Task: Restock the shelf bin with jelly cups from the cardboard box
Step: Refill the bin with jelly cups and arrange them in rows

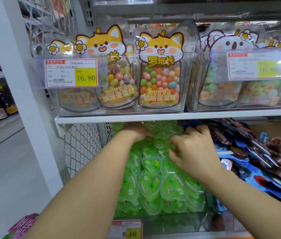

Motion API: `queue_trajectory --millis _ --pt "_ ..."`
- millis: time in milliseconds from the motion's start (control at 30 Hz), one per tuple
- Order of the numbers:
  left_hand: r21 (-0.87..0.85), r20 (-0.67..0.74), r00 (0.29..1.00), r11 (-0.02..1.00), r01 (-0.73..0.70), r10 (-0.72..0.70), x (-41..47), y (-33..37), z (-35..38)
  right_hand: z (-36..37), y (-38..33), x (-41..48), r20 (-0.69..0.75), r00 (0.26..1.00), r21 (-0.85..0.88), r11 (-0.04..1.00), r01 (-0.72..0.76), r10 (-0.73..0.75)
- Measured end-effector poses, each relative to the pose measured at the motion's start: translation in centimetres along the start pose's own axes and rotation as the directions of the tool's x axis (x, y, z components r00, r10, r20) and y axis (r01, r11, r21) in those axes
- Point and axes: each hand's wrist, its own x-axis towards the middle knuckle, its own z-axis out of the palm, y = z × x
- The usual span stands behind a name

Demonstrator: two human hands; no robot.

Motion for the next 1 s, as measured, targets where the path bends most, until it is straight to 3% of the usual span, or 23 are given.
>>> queue_trajectory --millis 167,433,500,633,700,867,933,1000 --pt "0.043 -0.108 0.992 0.997 -0.063 0.067 -3.5 -0.6 -1.8 -2.1 -0.3 -1.1 -0.050 0.999 0.092 0.996 -0.013 0.017" --pt "-0.274 -0.289 0.957 0.960 -0.057 -0.025 -10.3 -4.7 -0.7 -4.8 -2.0 -3.8 -0.033 0.994 0.214 0.972 -0.095 0.105" --pt "-0.225 -0.303 0.952 0.974 -0.026 -0.045 -11.3 -5.2 0.0 -5.0 -2.3 -4.1 -0.020 0.991 0.222 0.967 -0.123 0.131" --pt "0.076 -0.289 0.956 0.994 0.084 -0.059 -12.8 -5.0 1.5 -5.1 -2.8 -4.5 -0.005 0.987 0.240 0.958 -0.156 0.162" --pt "0.118 -0.331 0.943 0.990 0.079 -0.036 -13.0 -4.7 1.8 -5.0 -2.9 -4.5 0.008 0.986 0.265 0.951 -0.161 0.165" --pt "-0.128 -0.467 0.885 0.990 -0.066 -0.001 -12.3 -4.8 2.2 -5.0 -3.0 -3.8 0.066 0.986 0.417 0.894 -0.166 0.152" --pt "-0.276 -0.510 0.860 0.944 -0.178 0.013 -12.1 -4.5 1.5 -5.4 -3.0 -3.3 0.104 0.988 0.568 0.808 -0.156 0.118" --pt "-0.394 -0.477 0.878 0.884 -0.250 0.036 -12.2 -4.3 0.9 -5.6 -3.1 -2.9 0.168 0.984 0.668 0.727 -0.159 0.061"
